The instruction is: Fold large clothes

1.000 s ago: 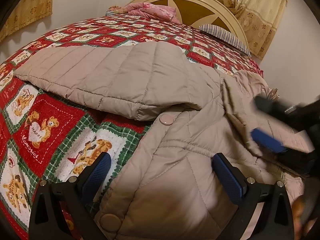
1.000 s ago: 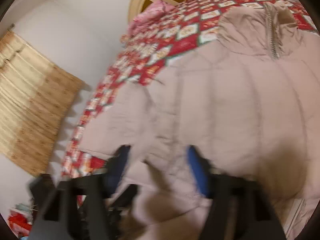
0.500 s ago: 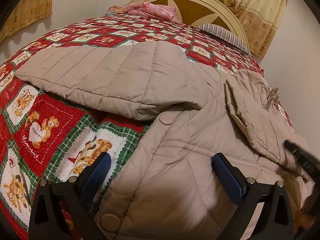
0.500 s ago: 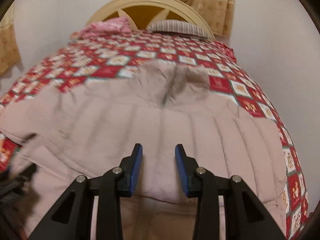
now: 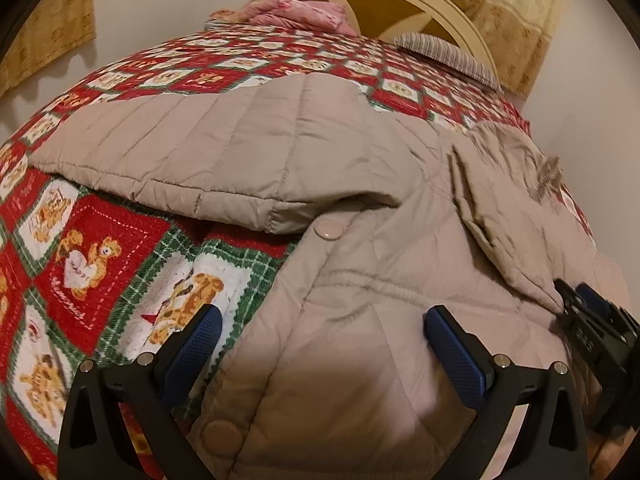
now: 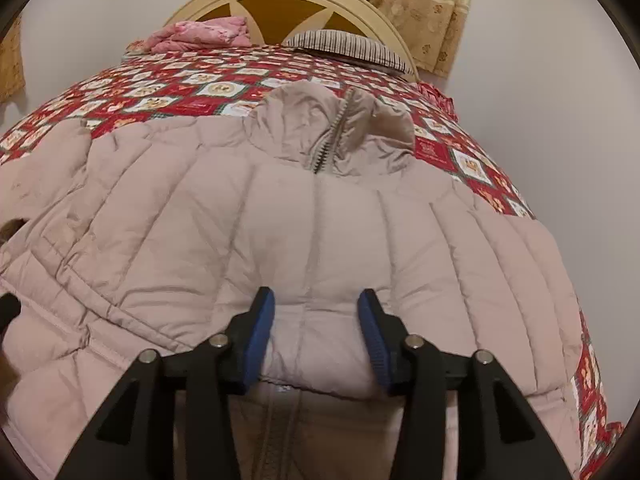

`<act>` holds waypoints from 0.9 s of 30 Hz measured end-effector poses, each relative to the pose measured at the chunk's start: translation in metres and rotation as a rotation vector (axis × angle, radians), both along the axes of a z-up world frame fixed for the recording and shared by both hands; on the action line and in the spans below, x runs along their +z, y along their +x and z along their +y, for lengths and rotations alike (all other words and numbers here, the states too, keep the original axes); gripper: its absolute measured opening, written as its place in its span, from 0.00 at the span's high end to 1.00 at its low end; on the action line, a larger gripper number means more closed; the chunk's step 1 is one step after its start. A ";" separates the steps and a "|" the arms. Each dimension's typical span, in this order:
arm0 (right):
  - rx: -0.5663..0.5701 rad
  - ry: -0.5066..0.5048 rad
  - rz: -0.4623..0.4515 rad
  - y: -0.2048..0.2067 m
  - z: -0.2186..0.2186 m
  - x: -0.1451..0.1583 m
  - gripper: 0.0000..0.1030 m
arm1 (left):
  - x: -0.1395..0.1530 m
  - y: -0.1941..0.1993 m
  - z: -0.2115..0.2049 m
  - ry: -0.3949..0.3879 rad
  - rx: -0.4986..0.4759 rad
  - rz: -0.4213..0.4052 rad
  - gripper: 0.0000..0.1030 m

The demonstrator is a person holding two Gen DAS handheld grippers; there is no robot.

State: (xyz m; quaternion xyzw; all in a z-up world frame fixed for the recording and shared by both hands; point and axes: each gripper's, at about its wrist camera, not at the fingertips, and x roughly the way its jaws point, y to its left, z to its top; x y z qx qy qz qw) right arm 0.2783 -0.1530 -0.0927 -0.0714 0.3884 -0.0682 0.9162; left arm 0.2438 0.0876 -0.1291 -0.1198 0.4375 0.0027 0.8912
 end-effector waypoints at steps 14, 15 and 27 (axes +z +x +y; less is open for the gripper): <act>-0.009 0.008 -0.012 0.000 0.000 0.001 0.45 | 0.002 0.048 -0.071 0.197 -0.034 0.066 0.01; -0.009 0.011 -0.014 -0.001 0.000 0.001 0.45 | -0.003 0.046 -0.070 0.202 -0.034 0.044 0.01; 0.029 0.361 -0.140 -0.039 -0.064 0.054 0.09 | -0.005 0.042 -0.071 0.211 -0.038 -0.002 0.01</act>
